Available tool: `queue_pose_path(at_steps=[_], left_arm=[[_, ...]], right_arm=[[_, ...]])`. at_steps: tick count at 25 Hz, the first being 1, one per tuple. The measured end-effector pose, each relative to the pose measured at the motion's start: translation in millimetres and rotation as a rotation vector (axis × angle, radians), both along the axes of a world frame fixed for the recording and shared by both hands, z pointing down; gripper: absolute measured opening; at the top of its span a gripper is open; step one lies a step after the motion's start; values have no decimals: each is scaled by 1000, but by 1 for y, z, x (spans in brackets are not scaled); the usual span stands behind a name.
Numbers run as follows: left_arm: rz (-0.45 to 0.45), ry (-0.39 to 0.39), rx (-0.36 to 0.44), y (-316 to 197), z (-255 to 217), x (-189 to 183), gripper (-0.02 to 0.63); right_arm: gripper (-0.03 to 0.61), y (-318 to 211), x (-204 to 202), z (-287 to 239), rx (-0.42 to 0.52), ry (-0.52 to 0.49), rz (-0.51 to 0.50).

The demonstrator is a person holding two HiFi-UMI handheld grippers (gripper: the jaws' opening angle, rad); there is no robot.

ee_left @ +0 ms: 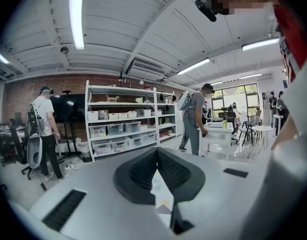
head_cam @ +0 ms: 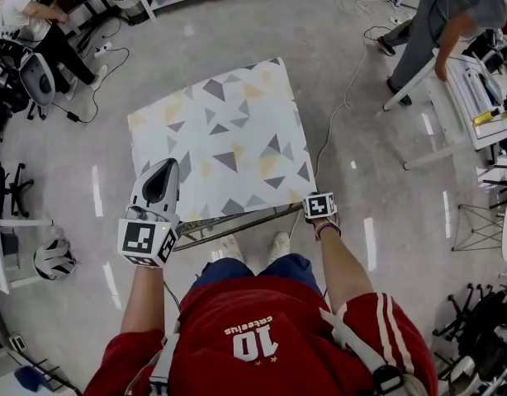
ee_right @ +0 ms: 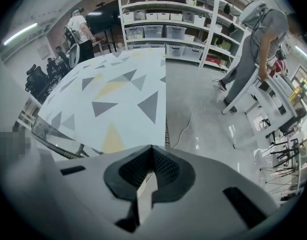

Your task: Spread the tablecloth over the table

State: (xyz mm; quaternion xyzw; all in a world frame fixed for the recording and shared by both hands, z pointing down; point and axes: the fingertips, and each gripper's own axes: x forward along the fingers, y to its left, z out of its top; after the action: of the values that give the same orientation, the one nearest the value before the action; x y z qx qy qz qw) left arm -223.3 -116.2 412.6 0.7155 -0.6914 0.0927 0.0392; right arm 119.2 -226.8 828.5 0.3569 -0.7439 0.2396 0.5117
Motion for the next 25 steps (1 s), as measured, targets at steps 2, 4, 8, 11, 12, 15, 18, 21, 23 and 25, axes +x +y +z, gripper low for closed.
queue_pose_path(at_steps=[2, 4, 8, 11, 12, 15, 18, 21, 23, 25], left_arm=[[-10, 5, -8, 4, 4, -3, 8], [-16, 9, -11, 8, 6, -4, 8], [-28, 36, 0, 12, 4, -7, 8], [-34, 32, 9, 12, 3, -8, 8], [-36, 28, 11, 12, 2, -8, 8], [-42, 24, 18, 12, -2, -9, 8], [-54, 22, 28, 14, -5, -14, 8], [-67, 22, 37, 18, -9, -18, 8], [-74, 21, 44, 22, -13, -20, 8], [-82, 18, 52, 24, -18, -23, 8]], right_arm=[[14, 2, 2, 0, -2, 13, -18], [14, 3, 3, 1, -5, 19, -25], [14, 0, 8, -9, 2, -31, 12], [14, -7, 13, -23, 40, -72, 38], [14, -11, 13, -30, 60, -88, 47], [14, -28, 3, -58, 133, -154, 58], [14, -47, -19, -92, 215, -238, 37], [14, -62, -44, -140, 305, -324, 4], [14, -69, -62, -179, 376, -389, -26], [14, -74, -81, -219, 447, -452, -55]])
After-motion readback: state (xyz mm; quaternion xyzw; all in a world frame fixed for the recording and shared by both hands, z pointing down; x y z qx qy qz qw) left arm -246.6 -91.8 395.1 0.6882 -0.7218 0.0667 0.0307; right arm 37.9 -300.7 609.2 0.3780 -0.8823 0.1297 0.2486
